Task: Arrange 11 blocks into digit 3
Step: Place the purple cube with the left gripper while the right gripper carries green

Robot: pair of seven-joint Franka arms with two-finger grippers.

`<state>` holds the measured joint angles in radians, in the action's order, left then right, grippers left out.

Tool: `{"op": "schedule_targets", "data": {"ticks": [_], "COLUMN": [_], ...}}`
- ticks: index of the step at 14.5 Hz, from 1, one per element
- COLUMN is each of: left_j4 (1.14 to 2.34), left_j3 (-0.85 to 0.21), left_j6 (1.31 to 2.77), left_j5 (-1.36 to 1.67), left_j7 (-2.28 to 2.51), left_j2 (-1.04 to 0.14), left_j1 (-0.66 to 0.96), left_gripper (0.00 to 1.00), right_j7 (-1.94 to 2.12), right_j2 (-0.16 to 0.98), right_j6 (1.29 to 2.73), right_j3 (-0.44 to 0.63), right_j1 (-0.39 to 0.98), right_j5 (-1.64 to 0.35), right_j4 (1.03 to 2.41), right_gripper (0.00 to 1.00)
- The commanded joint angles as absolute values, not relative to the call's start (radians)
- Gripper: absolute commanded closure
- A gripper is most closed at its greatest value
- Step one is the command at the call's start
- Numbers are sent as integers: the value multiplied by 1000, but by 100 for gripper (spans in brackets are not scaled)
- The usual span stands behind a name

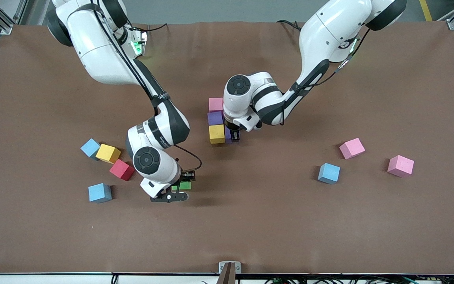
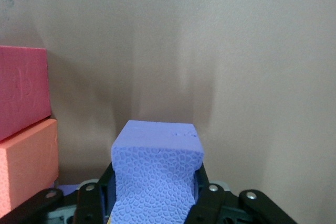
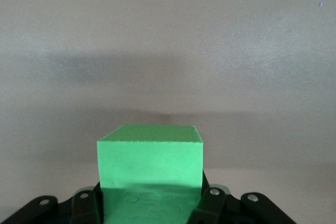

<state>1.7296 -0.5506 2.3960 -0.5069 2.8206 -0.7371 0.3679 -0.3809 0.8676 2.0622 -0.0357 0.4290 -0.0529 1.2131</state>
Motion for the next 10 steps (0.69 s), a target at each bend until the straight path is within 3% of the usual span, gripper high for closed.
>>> {"op": "schedule_targets", "data": {"ticks": [1, 3, 4, 6, 8, 10], "left_j4": [1710, 1710, 1710, 1710, 1710, 1710], "left_j3": [-549, -549, -548, -545, -545, -545], "left_j6": [2402, 2402, 2402, 2402, 2402, 2401], "left_j5": [-572, -574, -581, -604, -621, -630], "left_j7": [3109, 3109, 3109, 3109, 3105, 3105], "left_j2": [-773, -775, -775, -776, -782, -779], "left_j1": [405, 405, 405, 405, 408, 410], "left_gripper": [77, 75, 69, 42, 0, 0], "right_j7": [-385, -385, -385, -385, -385, -385], "right_j2": [854, 854, 854, 854, 854, 854], "right_j6": [2056, 2056, 2056, 2056, 2056, 2056], "right_j3": [-48, -48, -48, -48, -48, -48], "right_j1": [422, 422, 422, 420, 420, 422], "right_j5": [-55, -55, -55, -55, -55, -57], "right_j4": [1221, 1221, 1221, 1221, 1221, 1221], "right_gripper": [72, 72, 72, 72, 72, 72]}}
